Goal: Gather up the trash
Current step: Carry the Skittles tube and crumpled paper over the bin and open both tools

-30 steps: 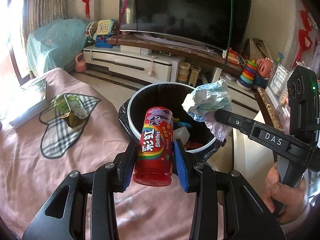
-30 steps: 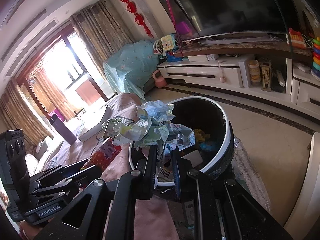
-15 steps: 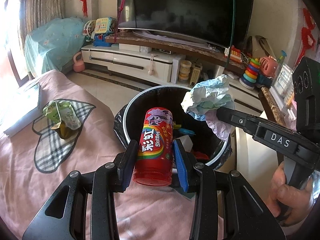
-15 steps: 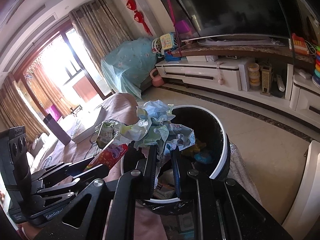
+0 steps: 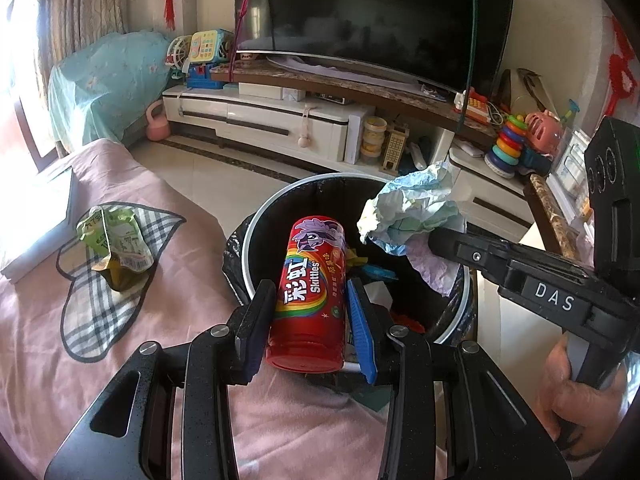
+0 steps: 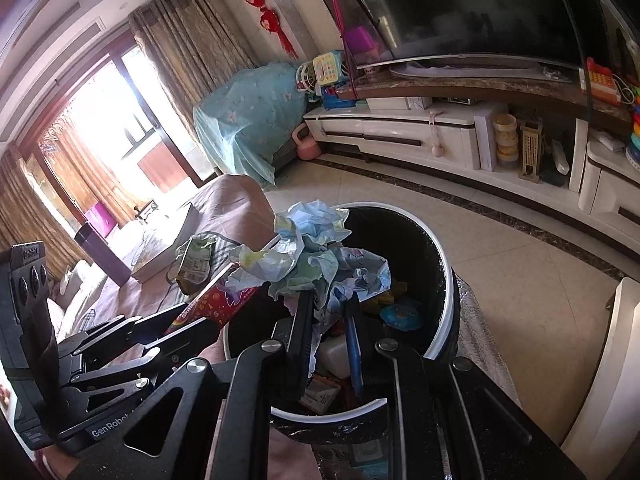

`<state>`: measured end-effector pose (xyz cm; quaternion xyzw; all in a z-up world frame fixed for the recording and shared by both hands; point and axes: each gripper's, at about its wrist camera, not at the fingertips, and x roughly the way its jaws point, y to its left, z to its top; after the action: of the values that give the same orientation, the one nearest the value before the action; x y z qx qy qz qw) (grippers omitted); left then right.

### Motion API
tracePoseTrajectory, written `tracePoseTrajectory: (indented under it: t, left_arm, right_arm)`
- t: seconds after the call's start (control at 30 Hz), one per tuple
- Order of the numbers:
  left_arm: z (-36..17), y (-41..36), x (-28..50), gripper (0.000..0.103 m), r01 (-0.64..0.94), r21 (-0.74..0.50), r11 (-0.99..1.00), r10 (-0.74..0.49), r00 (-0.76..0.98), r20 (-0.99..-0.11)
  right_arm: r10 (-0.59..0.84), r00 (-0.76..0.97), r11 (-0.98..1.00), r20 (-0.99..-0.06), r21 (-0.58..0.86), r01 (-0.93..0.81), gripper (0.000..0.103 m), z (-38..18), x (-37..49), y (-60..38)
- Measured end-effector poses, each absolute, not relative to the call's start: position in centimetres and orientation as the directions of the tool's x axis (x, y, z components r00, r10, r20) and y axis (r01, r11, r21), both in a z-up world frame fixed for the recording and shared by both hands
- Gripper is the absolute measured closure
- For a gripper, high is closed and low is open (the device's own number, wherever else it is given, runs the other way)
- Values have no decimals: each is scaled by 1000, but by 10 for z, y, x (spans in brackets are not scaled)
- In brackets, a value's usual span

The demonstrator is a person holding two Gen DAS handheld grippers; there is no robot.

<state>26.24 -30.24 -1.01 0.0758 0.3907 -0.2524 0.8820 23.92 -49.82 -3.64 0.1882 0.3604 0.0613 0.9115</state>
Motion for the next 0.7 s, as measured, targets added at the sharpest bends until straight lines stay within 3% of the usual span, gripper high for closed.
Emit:
tracePoseTrajectory:
  t: [0.7]
  left_arm:
    - [-19, -312, 280, 67, 503, -79, 861, -382, 535, -753]
  right_arm:
    - [245, 695, 930, -676, 367, 30, 84, -40, 257, -496]
